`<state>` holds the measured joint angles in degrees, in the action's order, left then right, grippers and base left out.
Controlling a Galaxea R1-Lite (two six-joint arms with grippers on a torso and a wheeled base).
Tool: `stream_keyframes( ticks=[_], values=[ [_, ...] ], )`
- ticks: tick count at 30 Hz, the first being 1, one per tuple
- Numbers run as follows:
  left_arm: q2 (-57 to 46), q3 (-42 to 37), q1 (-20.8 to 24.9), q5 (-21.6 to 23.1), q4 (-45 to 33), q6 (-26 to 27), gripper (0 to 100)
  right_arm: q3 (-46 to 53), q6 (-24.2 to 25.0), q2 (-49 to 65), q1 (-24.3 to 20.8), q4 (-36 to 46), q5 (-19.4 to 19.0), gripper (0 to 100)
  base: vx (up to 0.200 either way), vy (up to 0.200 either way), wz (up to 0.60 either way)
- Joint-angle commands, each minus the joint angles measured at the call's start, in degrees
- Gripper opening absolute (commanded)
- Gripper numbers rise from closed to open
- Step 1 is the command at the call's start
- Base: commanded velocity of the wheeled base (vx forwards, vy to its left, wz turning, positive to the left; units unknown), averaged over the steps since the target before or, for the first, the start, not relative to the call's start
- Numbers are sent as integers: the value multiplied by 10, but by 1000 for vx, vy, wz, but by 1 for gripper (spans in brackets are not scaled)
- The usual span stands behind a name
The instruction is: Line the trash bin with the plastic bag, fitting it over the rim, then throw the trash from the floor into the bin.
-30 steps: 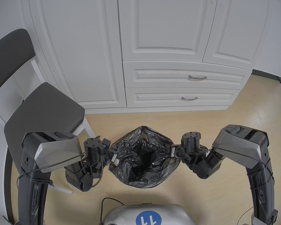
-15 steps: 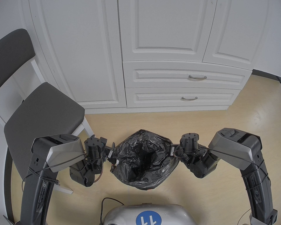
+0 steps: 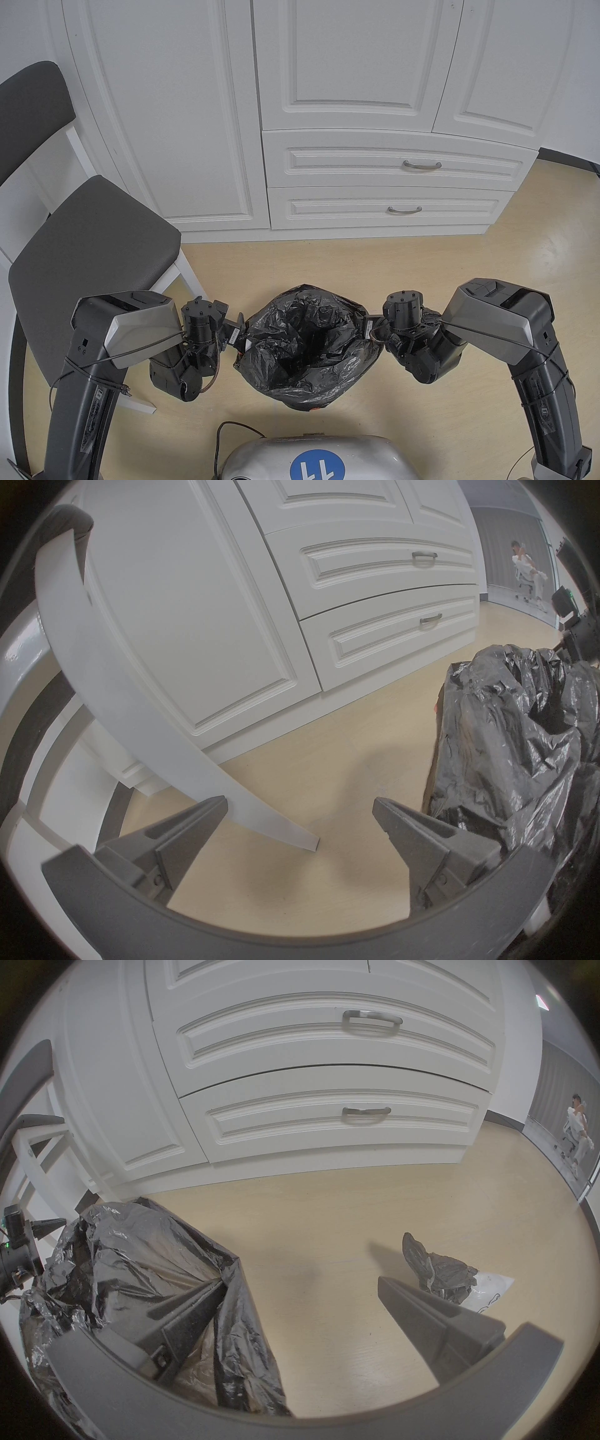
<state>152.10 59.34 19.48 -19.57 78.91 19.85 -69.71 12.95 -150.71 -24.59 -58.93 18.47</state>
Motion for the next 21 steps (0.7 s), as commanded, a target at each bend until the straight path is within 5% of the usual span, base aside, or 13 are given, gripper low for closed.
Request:
stream_keyframes(
  ticks=[1, 10, 21],
  values=[
    [-17, -10, -5, 0, 6, 1, 100, 17, 1, 28, -2, -5, 0, 100, 0, 0, 0],
    [-140, -117, 0, 9, 8, 3, 100, 120, -40, 107, -22, 63, -1, 100, 0, 0, 0],
    [-233, -201, 2, 83, 0, -2, 100, 157, -43, 83, -69, 79, -3, 100, 0, 0, 0]
  ],
)
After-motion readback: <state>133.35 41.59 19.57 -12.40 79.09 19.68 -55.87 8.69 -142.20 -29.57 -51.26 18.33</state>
